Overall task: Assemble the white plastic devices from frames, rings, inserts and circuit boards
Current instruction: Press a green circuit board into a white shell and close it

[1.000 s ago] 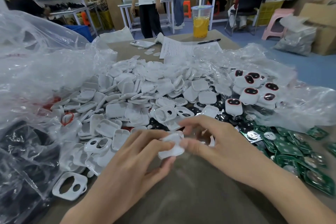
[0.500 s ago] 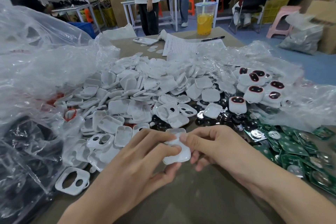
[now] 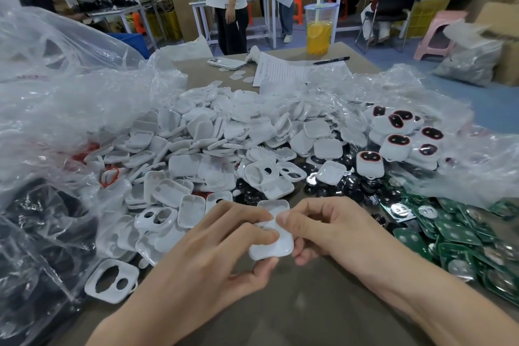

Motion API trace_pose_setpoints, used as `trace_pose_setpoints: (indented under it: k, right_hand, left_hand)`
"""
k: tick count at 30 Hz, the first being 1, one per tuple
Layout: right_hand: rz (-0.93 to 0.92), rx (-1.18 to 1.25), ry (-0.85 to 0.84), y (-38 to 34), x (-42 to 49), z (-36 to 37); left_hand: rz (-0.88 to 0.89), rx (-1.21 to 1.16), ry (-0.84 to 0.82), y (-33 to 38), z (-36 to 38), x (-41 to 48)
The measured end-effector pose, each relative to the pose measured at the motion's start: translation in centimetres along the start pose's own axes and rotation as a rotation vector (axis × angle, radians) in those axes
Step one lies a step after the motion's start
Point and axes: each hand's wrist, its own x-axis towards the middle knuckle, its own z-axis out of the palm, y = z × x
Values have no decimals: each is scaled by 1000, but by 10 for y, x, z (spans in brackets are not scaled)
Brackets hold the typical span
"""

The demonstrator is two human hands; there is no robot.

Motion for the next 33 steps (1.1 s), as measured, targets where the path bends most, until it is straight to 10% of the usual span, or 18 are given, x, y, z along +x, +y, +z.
trace_pose_setpoints:
  k: [19,33]
  right_hand:
    - [-4,116,9,4,5,9]
    - [-83,182,169,9,13,18]
  left_hand:
    - [27,1,44,-4,4,5]
    - [-833,-855,186,12,7,23]
